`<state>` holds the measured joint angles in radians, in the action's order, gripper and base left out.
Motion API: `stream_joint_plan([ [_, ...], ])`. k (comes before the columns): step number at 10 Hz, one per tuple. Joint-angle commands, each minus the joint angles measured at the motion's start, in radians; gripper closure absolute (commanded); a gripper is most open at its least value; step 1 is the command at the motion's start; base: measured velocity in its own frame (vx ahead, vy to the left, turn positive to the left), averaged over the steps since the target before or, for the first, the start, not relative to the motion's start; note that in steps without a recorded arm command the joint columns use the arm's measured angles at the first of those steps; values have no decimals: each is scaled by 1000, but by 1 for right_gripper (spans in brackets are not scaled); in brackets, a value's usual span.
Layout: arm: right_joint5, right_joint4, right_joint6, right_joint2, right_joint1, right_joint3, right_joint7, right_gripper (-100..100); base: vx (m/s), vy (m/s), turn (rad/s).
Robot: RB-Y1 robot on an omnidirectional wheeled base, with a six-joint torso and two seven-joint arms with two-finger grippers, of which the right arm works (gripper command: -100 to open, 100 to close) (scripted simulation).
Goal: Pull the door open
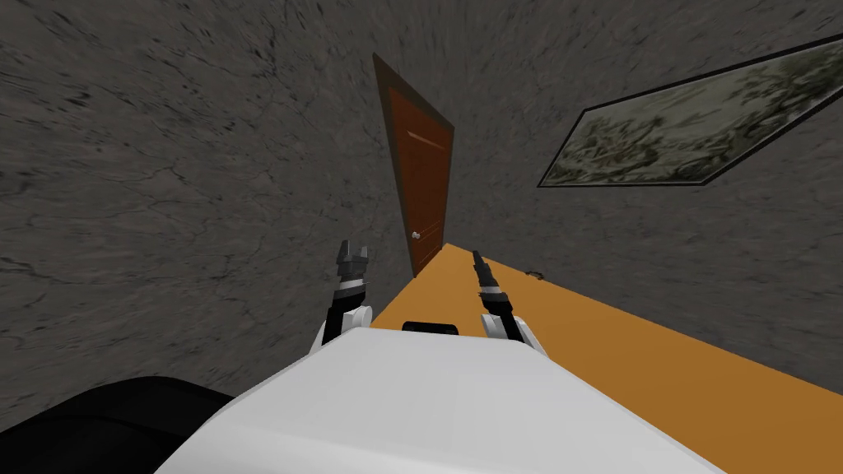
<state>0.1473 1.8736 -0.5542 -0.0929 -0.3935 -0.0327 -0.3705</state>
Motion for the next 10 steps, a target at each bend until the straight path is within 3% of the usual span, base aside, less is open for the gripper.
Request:
stream_joint_plan([
  [1, 15, -29, -12, 0, 6, -5, -26, -100, 75, -66, 82],
  [10, 113, -212, -78, -7, 49, -34, -184, -100, 80, -72, 110],
])
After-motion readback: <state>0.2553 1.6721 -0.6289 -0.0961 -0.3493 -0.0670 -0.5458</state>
